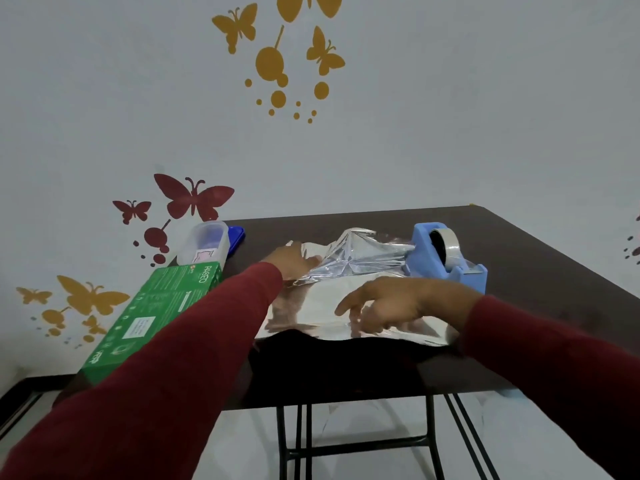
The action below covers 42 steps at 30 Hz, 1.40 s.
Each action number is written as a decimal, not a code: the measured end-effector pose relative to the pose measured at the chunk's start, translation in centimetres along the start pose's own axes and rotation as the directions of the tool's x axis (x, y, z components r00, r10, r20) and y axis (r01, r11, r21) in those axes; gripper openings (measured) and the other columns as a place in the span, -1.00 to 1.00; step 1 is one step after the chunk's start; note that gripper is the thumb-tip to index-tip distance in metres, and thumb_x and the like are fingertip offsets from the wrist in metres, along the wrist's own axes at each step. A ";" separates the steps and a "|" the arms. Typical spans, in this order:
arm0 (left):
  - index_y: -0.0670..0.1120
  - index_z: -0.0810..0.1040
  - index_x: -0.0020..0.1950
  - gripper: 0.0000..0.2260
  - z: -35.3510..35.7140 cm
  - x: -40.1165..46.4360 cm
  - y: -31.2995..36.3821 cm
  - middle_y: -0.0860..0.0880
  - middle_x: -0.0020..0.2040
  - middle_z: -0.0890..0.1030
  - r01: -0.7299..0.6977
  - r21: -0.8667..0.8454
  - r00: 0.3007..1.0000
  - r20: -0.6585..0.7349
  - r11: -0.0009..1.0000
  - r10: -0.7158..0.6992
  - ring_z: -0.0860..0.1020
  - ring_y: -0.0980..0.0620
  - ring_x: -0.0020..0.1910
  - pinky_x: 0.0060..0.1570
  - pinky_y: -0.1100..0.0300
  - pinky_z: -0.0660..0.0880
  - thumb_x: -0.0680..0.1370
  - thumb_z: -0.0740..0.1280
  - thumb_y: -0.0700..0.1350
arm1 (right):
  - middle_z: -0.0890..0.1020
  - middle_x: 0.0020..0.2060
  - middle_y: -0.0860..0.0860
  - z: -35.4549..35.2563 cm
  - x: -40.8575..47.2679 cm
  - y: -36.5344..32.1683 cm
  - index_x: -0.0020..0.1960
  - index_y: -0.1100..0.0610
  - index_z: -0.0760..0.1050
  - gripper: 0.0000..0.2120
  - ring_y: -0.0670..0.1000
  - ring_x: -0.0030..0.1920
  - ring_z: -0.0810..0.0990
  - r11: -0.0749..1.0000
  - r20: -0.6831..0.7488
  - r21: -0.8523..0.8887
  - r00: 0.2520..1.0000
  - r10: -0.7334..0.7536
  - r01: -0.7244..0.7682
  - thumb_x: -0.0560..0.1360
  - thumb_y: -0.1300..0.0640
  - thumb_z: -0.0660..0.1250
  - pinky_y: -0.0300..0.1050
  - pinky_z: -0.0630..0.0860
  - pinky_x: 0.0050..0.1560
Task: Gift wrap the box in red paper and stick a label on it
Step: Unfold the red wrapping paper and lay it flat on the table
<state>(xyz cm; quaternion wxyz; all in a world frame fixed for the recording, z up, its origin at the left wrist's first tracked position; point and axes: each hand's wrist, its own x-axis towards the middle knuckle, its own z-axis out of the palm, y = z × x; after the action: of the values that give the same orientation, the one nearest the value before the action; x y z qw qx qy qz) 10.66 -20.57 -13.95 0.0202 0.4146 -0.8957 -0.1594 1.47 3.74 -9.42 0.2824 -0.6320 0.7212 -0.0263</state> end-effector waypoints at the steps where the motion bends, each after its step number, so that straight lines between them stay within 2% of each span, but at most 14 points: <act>1: -0.14 0.20 0.62 -0.27 0.2 0.3 -0.2 -0.18 0.52 0.42 0.000 0.010 1.000 0.005 1.000 0.000 0.47 -0.21 0.42 0.38 -0.01 0.41 0.63 0.12 0.34 | 0.71 -0.05 -0.24 -0.4 -0.1 -0.1 0.37 0.04 0.57 -0.47 0.15 0.07 0.64 0.998 -0.013 0.066 1.000 -0.010 0.011 0.41 0.00 0.28 -0.11 0.56 0.08; 2: -0.16 0.26 0.60 -0.29 0.3 0.4 -0.3 -0.19 0.49 0.46 -0.001 0.038 1.000 0.012 0.999 0.001 0.48 -0.21 0.40 0.37 0.00 0.41 0.65 0.07 0.34 | 0.71 -0.09 -0.27 -0.6 0.0 -0.2 0.29 0.07 0.62 -0.49 0.14 0.06 0.65 0.994 -0.066 0.107 0.998 -0.015 0.022 0.41 -0.07 0.26 -0.15 0.55 0.03; 5: -0.21 0.51 0.41 -0.30 0.5 1.0 -0.6 -0.25 0.39 0.53 0.006 0.148 1.000 0.006 0.989 -0.007 0.50 -0.24 0.33 0.30 0.00 0.40 0.67 -0.06 0.32 | 0.72 -0.02 -0.13 -0.7 1.2 0.1 0.01 -0.14 0.67 -0.57 -0.03 0.07 0.63 0.998 -0.392 0.044 0.920 -0.021 0.042 0.36 -0.34 0.20 -0.07 0.54 0.15; 7: -0.18 0.49 0.44 -0.28 0.8 0.9 -0.6 -0.26 0.47 0.41 0.040 0.234 0.999 -0.030 0.972 -0.034 0.35 -0.28 0.44 0.41 -0.10 0.32 0.66 -0.09 0.34 | 0.68 0.00 -0.09 0.1 2.2 0.4 0.04 -0.12 0.66 -0.64 0.00 0.10 0.61 0.999 -0.496 -0.045 0.867 -0.045 0.025 0.50 -0.29 0.21 0.03 0.54 0.15; 11: -0.08 0.35 0.57 -0.28 1.0 0.0 -0.1 -0.19 0.61 0.19 0.122 0.266 0.992 -0.039 0.956 -0.116 0.09 -0.27 0.57 0.48 -0.27 0.09 0.64 -0.12 0.37 | 0.41 0.42 -0.06 3.8 2.7 -0.2 0.31 -0.15 0.49 -0.60 0.15 0.43 0.33 0.952 -0.402 -0.276 0.915 0.012 -0.133 0.61 -0.29 0.11 0.26 0.31 0.35; 14: -0.02 0.26 0.62 -0.24 1.2 0.2 -0.3 -0.17 0.61 0.22 0.157 0.244 0.988 -0.032 0.957 -0.153 0.09 -0.27 0.57 0.47 -0.31 0.06 0.57 -0.16 0.38 | 0.09 0.63 -0.10 6.1 2.2 0.0 0.53 -0.24 0.23 -0.50 0.23 0.58 0.07 0.955 -0.311 -0.253 0.948 0.070 -0.153 0.63 -0.34 0.01 0.41 0.13 0.44; 17: -0.07 0.14 0.65 -0.23 1.5 0.5 -0.6 -0.18 0.62 0.23 0.212 0.212 0.977 -0.058 0.954 -0.204 0.06 -0.26 0.60 0.49 -0.29 0.01 0.59 -0.14 0.38 | -0.10 0.66 -0.16 6.1 2.2 0.8 0.62 -0.28 0.01 -0.41 0.22 0.65 -0.16 0.965 -0.225 -0.179 0.963 0.149 -0.192 0.63 -0.37 0.00 0.45 -0.05 0.50; 21: -0.06 -0.05 0.69 -0.28 1.9 0.2 0.3 -0.12 0.69 -0.01 0.157 0.258 0.986 -0.092 0.953 -0.137 -0.03 -0.26 0.64 0.52 -0.30 -0.07 0.65 -0.09 0.34 | -0.11 0.66 -0.19 4.8 2.9 1.6 0.62 -0.29 0.01 -0.40 0.20 0.65 -0.23 0.966 -0.204 -0.134 0.960 0.192 -0.222 0.62 -0.29 0.07 0.47 -0.13 0.50; 24: 0.06 -0.03 0.69 -0.35 2.0 -0.1 1.3 -0.02 0.70 -0.07 -0.008 0.263 1.000 0.020 0.965 0.002 -0.05 -0.24 0.64 0.52 -0.30 -0.07 0.66 -0.04 0.32 | -0.08 0.66 -0.19 4.3 3.5 1.5 0.61 -0.29 0.04 -0.38 0.18 0.65 -0.20 0.978 -0.250 -0.061 0.951 0.180 -0.201 0.59 -0.32 0.10 0.44 -0.13 0.51; 29: 0.18 0.09 0.63 -0.40 2.5 0.7 0.5 0.03 0.68 0.01 -0.045 0.229 0.994 0.104 0.972 0.021 -0.02 -0.29 0.63 0.45 -0.39 -0.02 0.61 0.01 0.35 | -0.07 0.67 -0.13 5.7 3.9 -0.5 0.62 -0.27 0.01 -0.30 0.25 0.65 -0.12 0.959 -0.268 -0.128 0.939 0.214 -0.255 0.55 -0.47 -0.01 0.48 -0.11 0.49; 35: 0.21 0.03 0.65 -0.29 2.2 1.9 0.2 0.02 0.69 -0.05 0.025 0.198 0.997 0.071 0.980 -0.040 -0.06 -0.30 0.64 0.44 -0.41 -0.04 0.54 -0.02 0.45 | -0.04 0.67 -0.10 6.9 2.6 -1.7 0.56 -0.29 0.13 -0.42 0.28 0.65 -0.10 0.954 -0.238 -0.118 0.941 0.241 -0.275 0.58 -0.43 -0.05 0.53 -0.13 0.47; 37: 0.22 0.00 0.65 -0.32 2.2 2.1 0.7 0.00 0.69 -0.11 0.034 0.190 0.996 0.071 0.981 -0.048 -0.11 -0.32 0.63 0.44 -0.43 -0.08 0.57 -0.01 0.42 | -0.02 0.67 -0.12 6.4 2.8 -1.7 0.58 -0.31 0.11 -0.42 0.25 0.65 -0.11 0.959 -0.297 -0.078 0.924 0.240 -0.274 0.60 -0.41 -0.03 0.52 -0.13 0.48; 39: 0.24 0.08 0.62 -0.41 2.2 2.0 1.5 -0.01 0.69 -0.12 -0.023 0.214 0.997 0.082 0.977 0.005 -0.12 -0.33 0.63 0.43 -0.46 -0.07 0.61 0.05 0.34 | -0.04 0.67 -0.13 5.7 3.6 -1.1 0.61 -0.32 0.03 -0.40 0.23 0.66 -0.16 0.960 -0.378 -0.089 0.901 0.214 -0.265 0.61 -0.41 -0.03 0.52 -0.14 0.49; 42: 0.24 0.21 0.56 -0.54 2.3 1.5 2.4 -0.01 0.66 0.07 -0.082 0.214 0.994 0.093 0.973 0.063 0.02 -0.33 0.60 0.40 -0.37 0.05 0.65 0.06 0.24 | -0.04 0.67 -0.11 5.3 5.0 0.3 0.62 -0.30 0.01 -0.38 0.24 0.65 -0.18 0.957 -0.404 -0.092 0.889 0.215 -0.274 0.60 -0.42 -0.04 0.52 -0.13 0.49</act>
<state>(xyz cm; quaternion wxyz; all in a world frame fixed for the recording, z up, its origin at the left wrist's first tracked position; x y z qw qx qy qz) 7.50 -19.57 -15.58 -0.0578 0.3741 -0.9224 -0.0769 3.35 0.87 -15.88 0.0873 -0.5370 0.8367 -0.0625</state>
